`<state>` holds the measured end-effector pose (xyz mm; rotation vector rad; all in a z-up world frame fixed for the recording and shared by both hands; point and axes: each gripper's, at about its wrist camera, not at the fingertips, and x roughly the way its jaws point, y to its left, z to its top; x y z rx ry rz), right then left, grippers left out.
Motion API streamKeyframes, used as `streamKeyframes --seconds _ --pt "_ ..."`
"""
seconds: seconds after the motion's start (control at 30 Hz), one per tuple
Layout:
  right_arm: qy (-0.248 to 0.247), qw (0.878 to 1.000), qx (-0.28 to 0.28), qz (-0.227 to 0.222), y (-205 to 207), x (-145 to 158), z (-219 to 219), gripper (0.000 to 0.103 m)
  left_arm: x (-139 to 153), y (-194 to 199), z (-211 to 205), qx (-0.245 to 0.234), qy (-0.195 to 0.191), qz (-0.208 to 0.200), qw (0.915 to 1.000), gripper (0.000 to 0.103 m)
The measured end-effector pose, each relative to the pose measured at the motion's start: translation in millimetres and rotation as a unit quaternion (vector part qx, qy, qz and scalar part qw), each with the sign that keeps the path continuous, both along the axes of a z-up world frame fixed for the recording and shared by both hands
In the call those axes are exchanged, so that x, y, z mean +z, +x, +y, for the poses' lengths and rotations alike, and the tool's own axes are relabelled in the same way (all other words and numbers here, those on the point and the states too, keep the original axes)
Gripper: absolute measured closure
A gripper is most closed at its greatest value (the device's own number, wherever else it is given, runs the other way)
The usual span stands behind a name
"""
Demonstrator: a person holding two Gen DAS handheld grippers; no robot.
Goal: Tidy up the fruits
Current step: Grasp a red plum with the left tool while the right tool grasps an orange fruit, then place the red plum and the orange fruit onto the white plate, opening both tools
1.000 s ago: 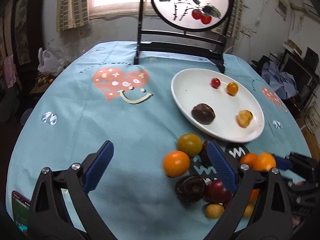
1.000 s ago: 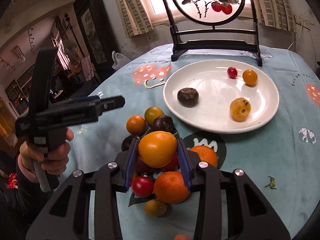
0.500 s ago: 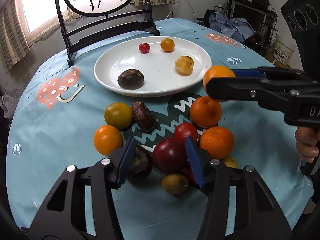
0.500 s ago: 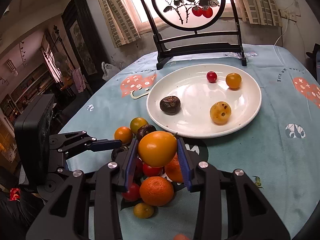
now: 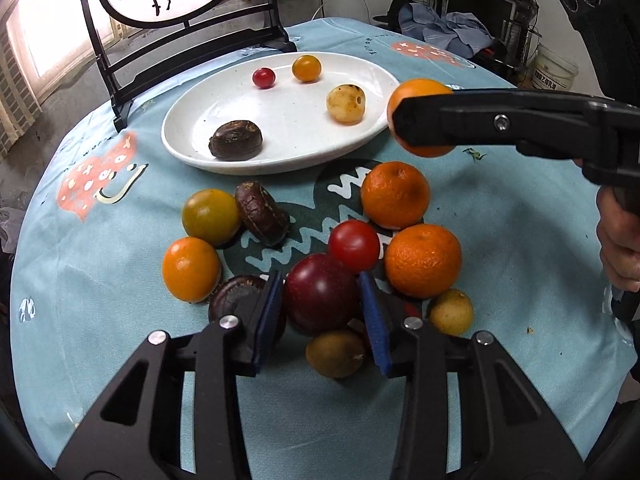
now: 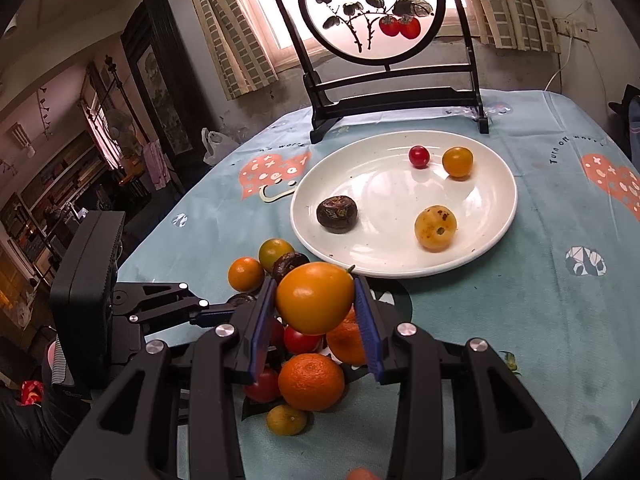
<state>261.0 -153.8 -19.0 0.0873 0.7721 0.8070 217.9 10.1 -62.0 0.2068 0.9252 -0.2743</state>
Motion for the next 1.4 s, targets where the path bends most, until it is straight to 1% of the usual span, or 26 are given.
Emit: streamKeyframes --seconds 0.23,0.4,0.5,0.6,0.7,0.8,0.9,0.97,1.07,1.13,1.2,1.3,1.33,1.4 --pt "0.0 1.0 0.001 0.0 0.3 0.0 0.1 0.063 0.8 0.0 -0.3 0.002 -0.006 0.002 1.0 0.063" --pt "0.0 1.0 0.0 -0.001 0.3 0.6 0.2 0.063 4.1 1.8 5.3 0.012 -0.019 0.002 0.9998 0.063" --pt "0.001 1.0 0.0 -0.001 0.3 0.4 -0.2 0.063 11.0 2.4 13.4 0.024 -0.042 -0.006 0.9988 0.063" --pt "0.009 1.0 -0.006 -0.007 1.3 2.2 -2.2 0.063 20.5 4.0 23.4 0.044 -0.075 -0.017 0.9961 0.063" --pt "0.021 0.999 -0.026 -0.028 3.4 6.2 -8.6 0.063 31.2 6.2 33.4 0.067 -0.106 -0.037 0.9914 0.063" --pt "0.035 0.996 -0.063 -0.055 8.5 10.1 -17.7 0.063 40.1 10.7 37.5 0.087 -0.124 -0.059 0.9867 0.063" --pt "0.035 0.99 -0.1 -0.088 18.6 13.1 -22.8 0.063 48.7 23.7 38.0 0.109 -0.138 -0.078 0.9813 0.063" --pt "0.024 0.989 -0.109 -0.098 28.0 10.5 -20.4 0.063 53.5 38.3 34.4 0.113 -0.138 -0.081 0.9807 0.063" --pt "0.013 0.993 -0.096 -0.072 45.0 0.5 -8.2 0.063 58.2 63.9 28.7 0.127 -0.127 -0.094 0.9792 0.063" --pt "-0.004 0.994 -0.084 -0.07 50.2 -4.8 2.2 0.064 57.6 82.4 28.9 0.139 -0.126 -0.096 0.9774 0.063" --pt "-0.024 0.994 -0.076 -0.072 55.0 -9.6 11.9 0.064 54.5 102.0 31.5 0.153 -0.125 -0.093 0.9758 0.063" --pt "-0.035 0.995 -0.071 -0.064 63.3 -15.8 20.0 0.064 48.5 125.9 35.0 0.171 -0.106 -0.09 0.9754 0.063" --pt "-0.04 0.995 -0.07 -0.061 66.3 -17.9 21.7 0.064 47.1 131.4 36.9 0.176 -0.104 -0.088 0.9749 0.063" --pt "-0.045 0.995 -0.068 -0.053 71.6 -22.2 23.4 0.064 42.2 141.0 43.0 0.183 -0.113 -0.075 0.9737 0.063"
